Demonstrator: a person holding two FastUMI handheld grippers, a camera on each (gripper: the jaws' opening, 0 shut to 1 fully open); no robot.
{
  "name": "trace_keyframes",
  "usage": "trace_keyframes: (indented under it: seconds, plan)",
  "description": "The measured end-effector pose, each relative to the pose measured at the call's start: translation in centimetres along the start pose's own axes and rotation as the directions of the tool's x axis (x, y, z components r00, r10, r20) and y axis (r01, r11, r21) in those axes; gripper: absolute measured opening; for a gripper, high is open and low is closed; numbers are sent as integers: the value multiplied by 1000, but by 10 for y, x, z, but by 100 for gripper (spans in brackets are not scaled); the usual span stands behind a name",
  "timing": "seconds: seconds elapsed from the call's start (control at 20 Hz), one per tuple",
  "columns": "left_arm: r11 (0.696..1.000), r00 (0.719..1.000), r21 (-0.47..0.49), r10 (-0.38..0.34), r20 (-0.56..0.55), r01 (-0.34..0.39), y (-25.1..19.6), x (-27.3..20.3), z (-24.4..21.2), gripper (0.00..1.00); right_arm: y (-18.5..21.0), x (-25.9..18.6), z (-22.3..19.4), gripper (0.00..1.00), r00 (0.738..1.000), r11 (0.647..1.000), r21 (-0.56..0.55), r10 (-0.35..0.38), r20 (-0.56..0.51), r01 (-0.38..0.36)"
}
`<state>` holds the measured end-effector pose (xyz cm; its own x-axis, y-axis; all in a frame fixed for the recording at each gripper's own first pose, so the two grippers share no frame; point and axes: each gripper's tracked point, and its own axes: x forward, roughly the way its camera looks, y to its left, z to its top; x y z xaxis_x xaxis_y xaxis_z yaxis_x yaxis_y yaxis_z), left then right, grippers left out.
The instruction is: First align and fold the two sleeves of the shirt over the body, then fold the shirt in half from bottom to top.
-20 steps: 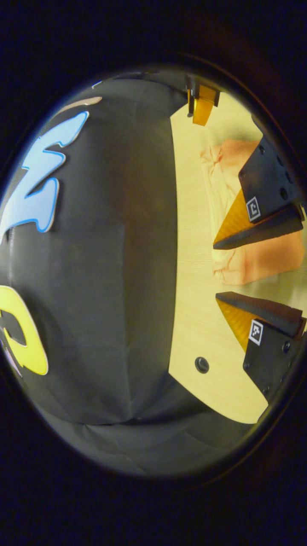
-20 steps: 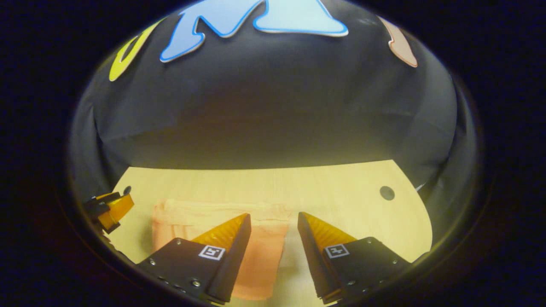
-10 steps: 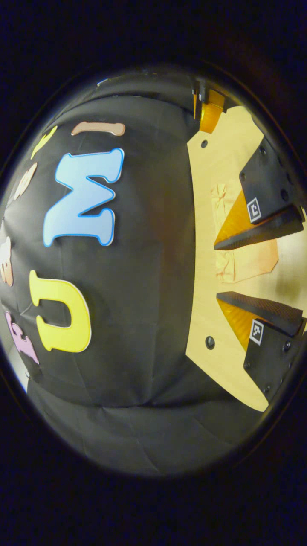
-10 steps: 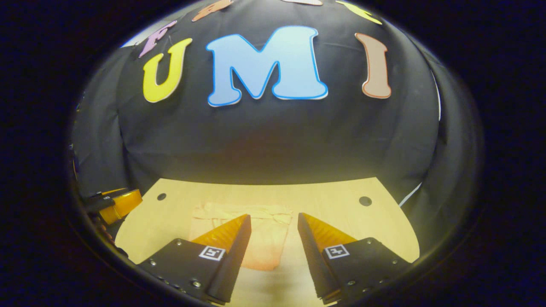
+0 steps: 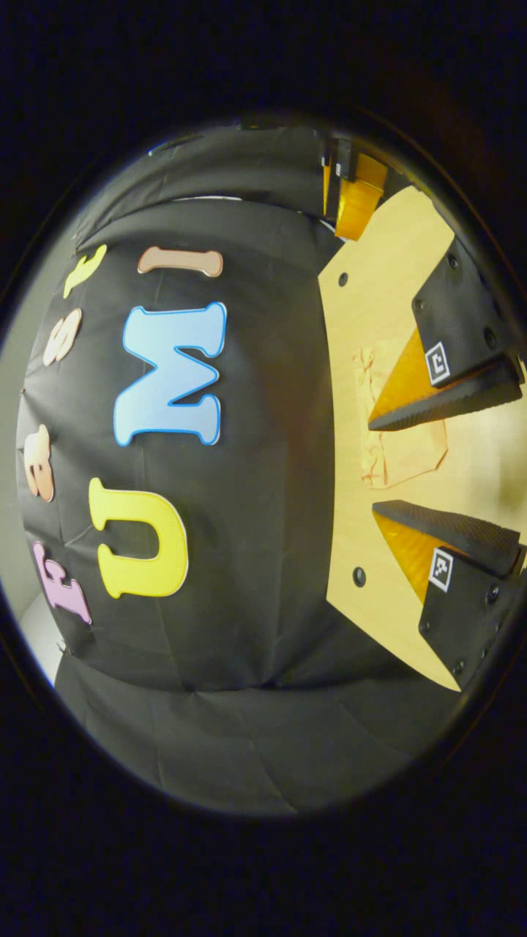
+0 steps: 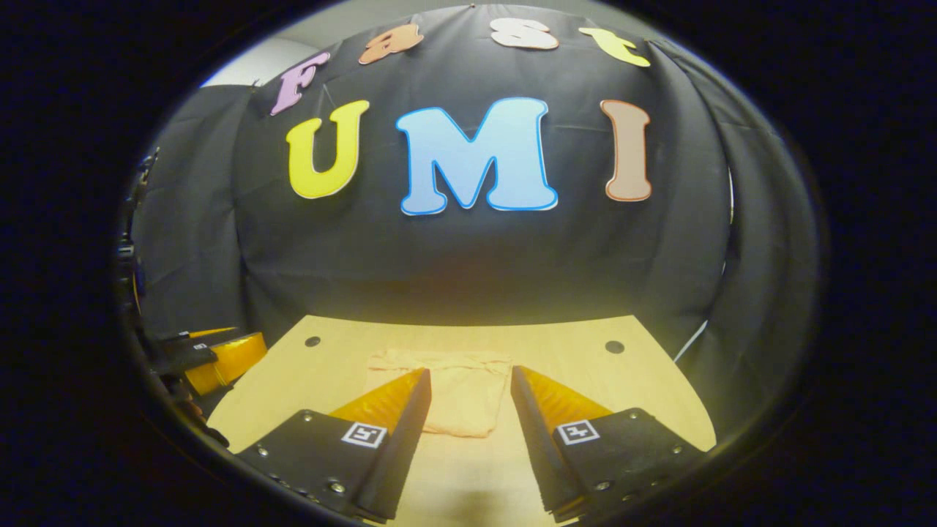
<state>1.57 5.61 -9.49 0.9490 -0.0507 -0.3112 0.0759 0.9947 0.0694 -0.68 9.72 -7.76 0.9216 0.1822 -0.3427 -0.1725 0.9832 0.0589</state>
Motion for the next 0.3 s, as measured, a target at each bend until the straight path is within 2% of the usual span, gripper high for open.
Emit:
trace_keyframes:
  seconds: [0.05,0.3]
  plan:
    - [1000,1000,3,-14,4,14,-4,-3,1,67,-1,-7,1,67,1000,1000,3,-9,8,9]
    - [995,996,40,-91,20,91,-23,-5,10,67,-12,-30,6,70,994,995,38,-95,47,93]
